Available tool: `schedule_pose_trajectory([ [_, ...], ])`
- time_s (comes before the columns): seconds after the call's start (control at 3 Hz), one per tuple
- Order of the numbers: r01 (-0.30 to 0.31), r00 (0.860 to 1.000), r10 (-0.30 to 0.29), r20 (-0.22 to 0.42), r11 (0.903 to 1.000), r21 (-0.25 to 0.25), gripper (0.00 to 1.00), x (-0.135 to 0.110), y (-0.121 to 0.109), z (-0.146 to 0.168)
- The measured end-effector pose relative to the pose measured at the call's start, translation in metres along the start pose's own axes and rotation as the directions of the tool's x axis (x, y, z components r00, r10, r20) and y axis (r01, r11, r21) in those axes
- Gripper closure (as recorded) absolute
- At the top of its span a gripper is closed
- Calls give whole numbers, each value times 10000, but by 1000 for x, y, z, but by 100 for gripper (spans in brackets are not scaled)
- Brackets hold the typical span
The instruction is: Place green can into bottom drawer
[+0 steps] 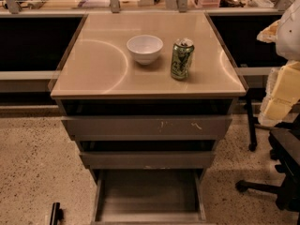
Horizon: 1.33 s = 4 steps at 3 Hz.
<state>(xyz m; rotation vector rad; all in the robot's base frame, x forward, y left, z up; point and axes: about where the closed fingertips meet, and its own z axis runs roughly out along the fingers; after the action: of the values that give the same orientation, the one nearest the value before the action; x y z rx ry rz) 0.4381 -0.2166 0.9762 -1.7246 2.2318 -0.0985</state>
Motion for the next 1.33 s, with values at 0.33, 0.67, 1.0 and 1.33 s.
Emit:
schedule_pose_trajectory([
  [0.33, 0, 10000, 0, 0, 10000, 0, 0, 0, 0, 0],
  [0.67, -149, 9987, 127, 502, 9989, 446, 0, 3, -11, 1],
  [1.0, -544, 9858, 364, 1639, 9928, 1068, 0, 12, -39, 14],
  [1.33, -990, 9635, 636, 2600, 9871, 1256, 0, 19, -80, 34],
])
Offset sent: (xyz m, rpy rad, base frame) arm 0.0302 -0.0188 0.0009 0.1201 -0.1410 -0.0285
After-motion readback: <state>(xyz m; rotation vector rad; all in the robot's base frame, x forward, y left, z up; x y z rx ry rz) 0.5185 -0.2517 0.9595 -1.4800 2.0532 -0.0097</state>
